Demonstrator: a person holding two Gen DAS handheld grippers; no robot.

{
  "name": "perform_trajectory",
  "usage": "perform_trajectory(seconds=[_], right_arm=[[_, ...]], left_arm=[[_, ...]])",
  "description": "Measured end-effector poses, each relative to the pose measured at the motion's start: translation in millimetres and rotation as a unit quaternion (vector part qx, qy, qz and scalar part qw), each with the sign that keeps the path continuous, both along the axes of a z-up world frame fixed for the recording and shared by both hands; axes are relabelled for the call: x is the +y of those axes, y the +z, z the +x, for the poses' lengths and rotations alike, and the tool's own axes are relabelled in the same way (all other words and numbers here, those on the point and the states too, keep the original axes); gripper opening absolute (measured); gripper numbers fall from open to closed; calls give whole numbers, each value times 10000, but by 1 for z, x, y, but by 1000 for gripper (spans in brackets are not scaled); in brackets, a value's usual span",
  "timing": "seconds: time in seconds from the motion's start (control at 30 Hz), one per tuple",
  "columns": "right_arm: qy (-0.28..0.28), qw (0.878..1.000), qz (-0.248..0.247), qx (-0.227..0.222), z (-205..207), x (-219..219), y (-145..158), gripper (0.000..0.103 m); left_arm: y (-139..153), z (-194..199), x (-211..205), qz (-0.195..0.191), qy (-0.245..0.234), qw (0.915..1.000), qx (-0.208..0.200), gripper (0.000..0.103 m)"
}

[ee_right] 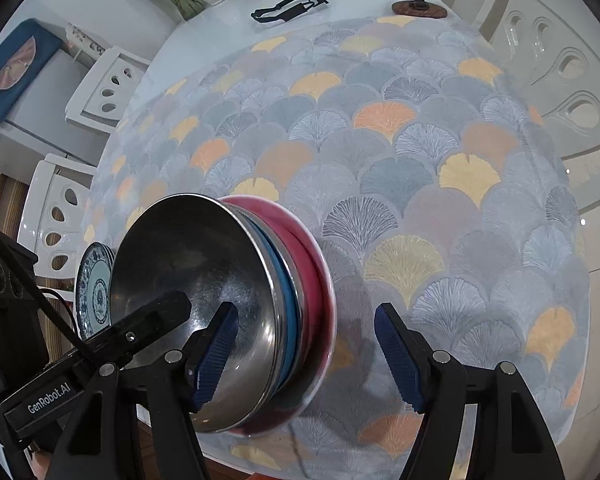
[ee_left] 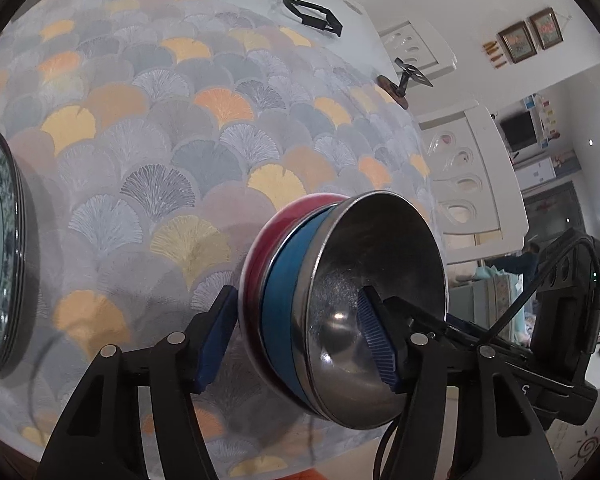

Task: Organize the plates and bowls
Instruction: 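Grasp the rims of the nested bowl stack with the left tool, then carry the nested bowls with the left tool toward the plate stack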

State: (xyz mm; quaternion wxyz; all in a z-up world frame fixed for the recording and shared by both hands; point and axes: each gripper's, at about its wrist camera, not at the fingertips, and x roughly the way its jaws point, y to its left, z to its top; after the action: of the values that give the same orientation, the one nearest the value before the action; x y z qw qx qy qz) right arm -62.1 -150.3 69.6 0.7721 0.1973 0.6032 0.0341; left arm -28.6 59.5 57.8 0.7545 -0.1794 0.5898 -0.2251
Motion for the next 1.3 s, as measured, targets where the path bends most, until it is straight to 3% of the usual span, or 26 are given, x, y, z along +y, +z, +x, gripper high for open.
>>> perform_trajectory(seconds=[0.17, 0.43, 0.77, 1.3], right_arm=[[72, 9999, 97, 72, 4, 0, -6, 62], [156, 9994, 220, 222, 8, 3, -16, 54], [231, 9991, 276, 219, 11, 8, -19, 48], [558, 9984, -34, -14, 10, 21, -9, 46]], left_arm=[[-4, 0, 4, -66, 101, 9999, 50, 54], [-9, -1, 10, -43, 173, 9998, 109, 34], [-21, 1, 8, -114, 150, 9994, 276, 34], [-19, -1, 11, -41, 218, 9994, 275, 34]])
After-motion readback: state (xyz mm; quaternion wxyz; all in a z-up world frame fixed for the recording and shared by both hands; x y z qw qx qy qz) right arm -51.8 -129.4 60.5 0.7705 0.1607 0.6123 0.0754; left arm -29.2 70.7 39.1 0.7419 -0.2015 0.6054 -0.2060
